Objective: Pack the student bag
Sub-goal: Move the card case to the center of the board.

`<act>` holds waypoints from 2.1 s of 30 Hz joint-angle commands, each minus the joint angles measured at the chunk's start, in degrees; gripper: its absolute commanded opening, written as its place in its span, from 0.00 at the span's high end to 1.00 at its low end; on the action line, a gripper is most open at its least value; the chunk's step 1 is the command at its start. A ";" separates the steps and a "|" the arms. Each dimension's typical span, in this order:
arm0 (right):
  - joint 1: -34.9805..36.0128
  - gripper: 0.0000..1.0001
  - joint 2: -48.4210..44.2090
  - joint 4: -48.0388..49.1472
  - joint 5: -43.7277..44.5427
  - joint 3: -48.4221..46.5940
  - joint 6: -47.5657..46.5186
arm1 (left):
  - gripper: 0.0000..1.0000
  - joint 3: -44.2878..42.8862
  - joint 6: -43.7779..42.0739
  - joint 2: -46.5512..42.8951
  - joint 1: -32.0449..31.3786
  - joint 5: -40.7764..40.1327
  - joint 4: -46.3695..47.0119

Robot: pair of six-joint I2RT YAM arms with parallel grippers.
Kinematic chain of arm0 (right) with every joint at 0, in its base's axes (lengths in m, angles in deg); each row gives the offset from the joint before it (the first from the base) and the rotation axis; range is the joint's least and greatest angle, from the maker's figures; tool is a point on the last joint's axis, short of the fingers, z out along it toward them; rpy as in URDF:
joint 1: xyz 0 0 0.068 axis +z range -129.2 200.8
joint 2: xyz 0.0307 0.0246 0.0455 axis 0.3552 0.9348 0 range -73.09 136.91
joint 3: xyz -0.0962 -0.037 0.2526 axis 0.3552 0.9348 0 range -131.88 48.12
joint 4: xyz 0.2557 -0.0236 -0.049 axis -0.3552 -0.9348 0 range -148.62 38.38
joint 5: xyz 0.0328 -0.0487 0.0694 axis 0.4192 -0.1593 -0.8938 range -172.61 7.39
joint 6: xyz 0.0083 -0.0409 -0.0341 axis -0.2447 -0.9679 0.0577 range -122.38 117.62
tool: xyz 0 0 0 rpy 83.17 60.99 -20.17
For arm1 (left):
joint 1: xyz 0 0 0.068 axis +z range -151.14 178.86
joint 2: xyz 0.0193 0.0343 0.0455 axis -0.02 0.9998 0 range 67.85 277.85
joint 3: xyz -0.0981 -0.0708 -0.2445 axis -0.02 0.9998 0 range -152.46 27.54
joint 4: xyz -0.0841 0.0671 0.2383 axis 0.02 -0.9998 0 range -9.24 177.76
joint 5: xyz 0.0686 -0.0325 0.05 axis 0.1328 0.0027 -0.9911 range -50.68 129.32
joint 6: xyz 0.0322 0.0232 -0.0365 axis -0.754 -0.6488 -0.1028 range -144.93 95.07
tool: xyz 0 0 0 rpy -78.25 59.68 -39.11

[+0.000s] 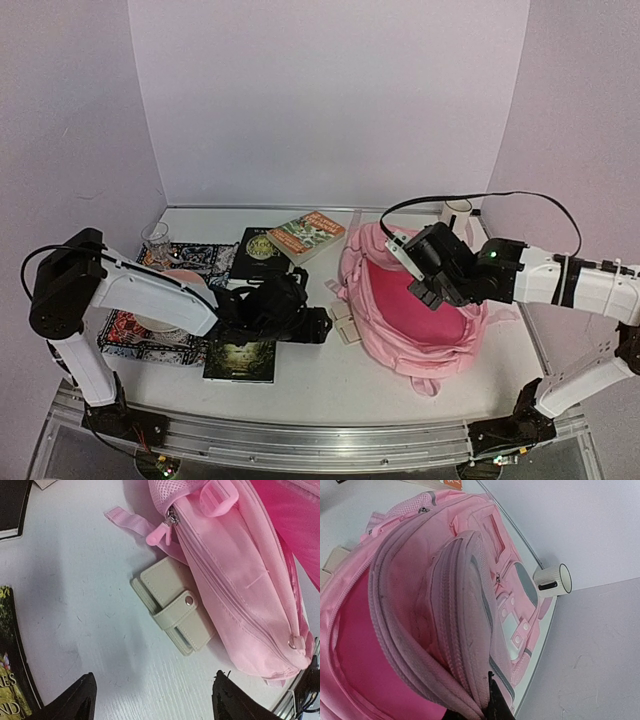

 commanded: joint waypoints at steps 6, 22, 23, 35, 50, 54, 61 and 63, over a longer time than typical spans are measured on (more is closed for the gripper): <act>-1.14 1.00 -2.91 1.98 10.27 -3.27 5.63 | 0.07 -17.90 -6.54 12.04 0.43 -5.03 -9.94; -4.43 1.00 -4.35 1.54 7.58 -0.68 8.35 | 0.01 -31.09 -11.88 25.50 0.79 -6.37 -18.87; -4.44 1.00 -4.36 1.54 7.45 -0.68 8.34 | 0.01 -30.89 -11.38 25.57 0.80 -6.82 -19.97; -4.46 1.00 -3.61 1.49 5.07 -1.53 8.43 | 0.02 -17.00 -6.26 13.45 2.27 -13.56 -26.48; -4.48 1.00 -1.31 1.49 -0.35 -3.31 8.45 | 0.01 -20.69 -9.66 9.59 1.61 -3.49 -25.39; -4.48 1.00 -1.35 1.47 -2.11 -3.25 8.45 | 0.01 -22.19 -10.76 12.00 2.36 -1.55 -25.49; -4.49 1.00 -1.97 1.49 -2.94 -2.64 8.64 | 0.00 -25.37 -11.22 15.89 2.82 0.01 -26.62; -4.47 1.00 -1.94 1.49 -3.31 -2.64 8.63 | 0.01 -26.37 -11.38 17.54 2.85 -0.44 -27.65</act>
